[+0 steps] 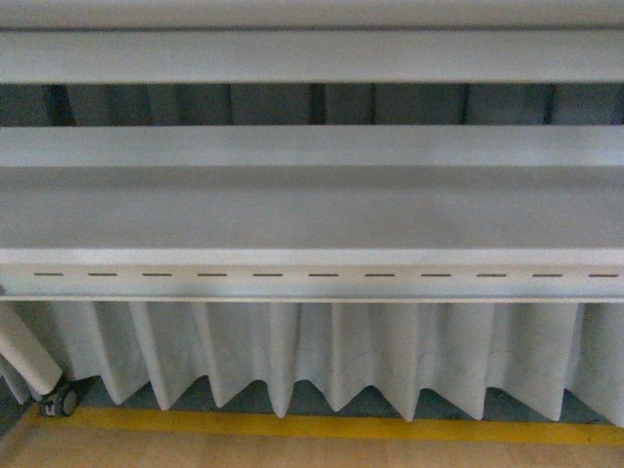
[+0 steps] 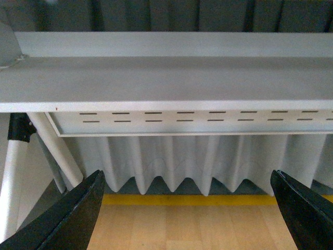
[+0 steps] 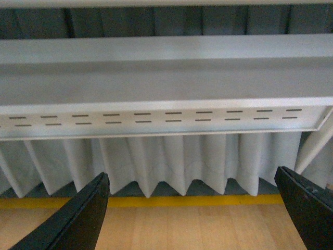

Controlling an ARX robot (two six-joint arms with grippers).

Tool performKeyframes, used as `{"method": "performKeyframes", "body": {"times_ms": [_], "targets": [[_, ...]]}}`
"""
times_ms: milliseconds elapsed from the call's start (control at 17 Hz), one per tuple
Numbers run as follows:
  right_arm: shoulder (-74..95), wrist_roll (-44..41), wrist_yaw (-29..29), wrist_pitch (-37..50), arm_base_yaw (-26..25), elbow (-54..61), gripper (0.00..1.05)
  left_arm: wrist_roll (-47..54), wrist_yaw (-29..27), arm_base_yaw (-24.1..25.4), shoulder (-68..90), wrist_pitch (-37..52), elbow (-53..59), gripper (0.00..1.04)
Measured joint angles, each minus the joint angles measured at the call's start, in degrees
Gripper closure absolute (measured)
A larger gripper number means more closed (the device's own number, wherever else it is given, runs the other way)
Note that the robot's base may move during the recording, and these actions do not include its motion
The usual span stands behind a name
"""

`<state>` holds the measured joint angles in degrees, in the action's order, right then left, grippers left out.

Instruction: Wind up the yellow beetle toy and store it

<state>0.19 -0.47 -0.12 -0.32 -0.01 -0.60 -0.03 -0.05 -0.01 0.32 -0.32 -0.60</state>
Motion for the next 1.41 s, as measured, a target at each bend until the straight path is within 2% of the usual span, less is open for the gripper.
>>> {"method": "performKeyframes", "body": {"times_ms": [1414], "targets": [[0.02, 0.04, 0.17, 0.2, 0.0, 0.0, 0.07, 0.07, 0.04, 0.0, 0.0, 0.15, 0.0, 0.07]]}}
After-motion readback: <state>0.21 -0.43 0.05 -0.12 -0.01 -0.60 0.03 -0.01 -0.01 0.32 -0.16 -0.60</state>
